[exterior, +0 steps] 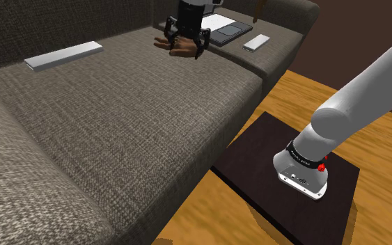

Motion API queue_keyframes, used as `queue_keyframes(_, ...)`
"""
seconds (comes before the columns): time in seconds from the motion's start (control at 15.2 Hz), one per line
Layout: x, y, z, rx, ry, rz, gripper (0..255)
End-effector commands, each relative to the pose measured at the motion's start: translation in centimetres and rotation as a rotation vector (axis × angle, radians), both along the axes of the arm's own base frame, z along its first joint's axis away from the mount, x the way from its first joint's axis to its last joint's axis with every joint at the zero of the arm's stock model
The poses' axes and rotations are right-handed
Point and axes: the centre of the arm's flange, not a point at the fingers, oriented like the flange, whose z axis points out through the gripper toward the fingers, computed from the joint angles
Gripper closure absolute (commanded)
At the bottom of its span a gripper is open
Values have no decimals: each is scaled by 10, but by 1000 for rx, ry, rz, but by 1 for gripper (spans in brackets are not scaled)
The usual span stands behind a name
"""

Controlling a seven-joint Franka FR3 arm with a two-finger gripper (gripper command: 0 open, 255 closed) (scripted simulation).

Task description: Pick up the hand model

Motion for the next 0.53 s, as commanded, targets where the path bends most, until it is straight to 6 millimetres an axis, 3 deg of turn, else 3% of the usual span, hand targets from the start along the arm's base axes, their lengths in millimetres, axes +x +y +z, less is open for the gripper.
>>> queue_keyframes(0.0, 0, 0, -2, 0, 0, 0, 0)
queue_keyframes(0.07, 0, 0, -2, 0, 0, 0, 255)
queue_keyframes(0.46, 1, 0, -3, 0, 0, 0, 255)
